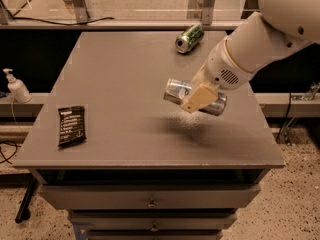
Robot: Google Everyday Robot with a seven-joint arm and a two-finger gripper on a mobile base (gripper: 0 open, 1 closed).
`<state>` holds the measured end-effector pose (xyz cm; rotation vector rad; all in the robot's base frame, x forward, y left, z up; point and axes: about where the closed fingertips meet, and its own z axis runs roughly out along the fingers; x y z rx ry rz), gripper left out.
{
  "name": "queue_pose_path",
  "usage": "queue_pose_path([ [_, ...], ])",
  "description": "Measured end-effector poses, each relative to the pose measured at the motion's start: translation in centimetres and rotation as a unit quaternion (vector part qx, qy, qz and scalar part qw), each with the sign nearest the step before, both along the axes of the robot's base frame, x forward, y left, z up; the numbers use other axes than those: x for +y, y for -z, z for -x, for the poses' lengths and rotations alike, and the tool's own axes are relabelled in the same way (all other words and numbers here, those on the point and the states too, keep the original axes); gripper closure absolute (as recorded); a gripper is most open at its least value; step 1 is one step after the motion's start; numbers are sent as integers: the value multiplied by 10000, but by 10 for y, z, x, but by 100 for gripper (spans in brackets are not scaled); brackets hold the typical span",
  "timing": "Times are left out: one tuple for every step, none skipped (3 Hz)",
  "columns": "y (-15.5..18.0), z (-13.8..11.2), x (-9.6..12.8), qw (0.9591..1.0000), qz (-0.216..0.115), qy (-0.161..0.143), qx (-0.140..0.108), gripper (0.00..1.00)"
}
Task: Move redbull can near rxbar chocolate
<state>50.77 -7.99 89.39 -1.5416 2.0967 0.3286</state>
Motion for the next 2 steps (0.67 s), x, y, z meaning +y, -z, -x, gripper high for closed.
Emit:
queue_pose_path([
  [-10, -7, 39, 9995, -121, -237, -161, 100],
  [-3, -7, 99, 9969, -96, -763, -144, 100],
])
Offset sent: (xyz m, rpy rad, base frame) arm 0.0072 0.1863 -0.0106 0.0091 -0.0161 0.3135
